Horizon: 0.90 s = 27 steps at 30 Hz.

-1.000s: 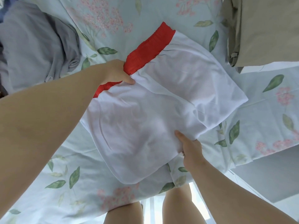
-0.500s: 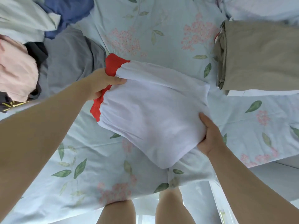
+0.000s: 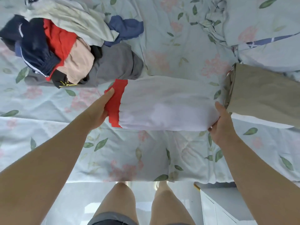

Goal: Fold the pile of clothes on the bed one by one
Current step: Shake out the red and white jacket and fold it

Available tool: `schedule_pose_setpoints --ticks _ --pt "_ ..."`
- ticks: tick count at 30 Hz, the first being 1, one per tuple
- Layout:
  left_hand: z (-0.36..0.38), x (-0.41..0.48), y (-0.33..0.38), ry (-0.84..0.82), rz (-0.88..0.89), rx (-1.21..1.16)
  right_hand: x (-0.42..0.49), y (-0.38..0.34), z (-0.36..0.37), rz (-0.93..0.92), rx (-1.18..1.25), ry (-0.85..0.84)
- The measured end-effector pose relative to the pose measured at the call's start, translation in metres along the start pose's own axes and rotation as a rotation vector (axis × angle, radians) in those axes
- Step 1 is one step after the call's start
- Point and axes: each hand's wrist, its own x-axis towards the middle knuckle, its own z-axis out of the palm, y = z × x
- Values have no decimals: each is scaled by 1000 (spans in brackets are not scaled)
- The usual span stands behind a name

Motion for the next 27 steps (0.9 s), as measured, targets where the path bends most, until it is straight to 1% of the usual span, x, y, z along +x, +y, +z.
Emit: schedule_pose_setpoints --ticks 4,6,8,10,14,16,18,21,24,27 --pt "-21 -40 -75 65 -271 46 -13 69 -28 220 -247 97" --pt "-27 -60 -110 111 -409 155 -21 101 -43 336 -397 108" --pt "-32 -78 -143 123 -549 274 -30 128 -58 425 -521 117" --pt "-34 -92 -169 148 -626 326 -35 149 -69 469 -636 105" --pt "-31 -97 -194 240 -622 275 -35 171 -73 412 -792 73" --pt "-34 -85 -201 289 -590 279 -29 177 -71 389 -796 49" --pt "-37 -70 -209 357 -547 354 -20 181 -65 375 -765 14" --pt "-36 -49 -215 422 -532 413 -4 190 -59 330 -695 57" --pt "-30 -35 -215 408 -563 425 10 196 -52 287 -601 76" --pt "-27 -33 -219 348 -608 430 16 201 -48 304 -548 100"
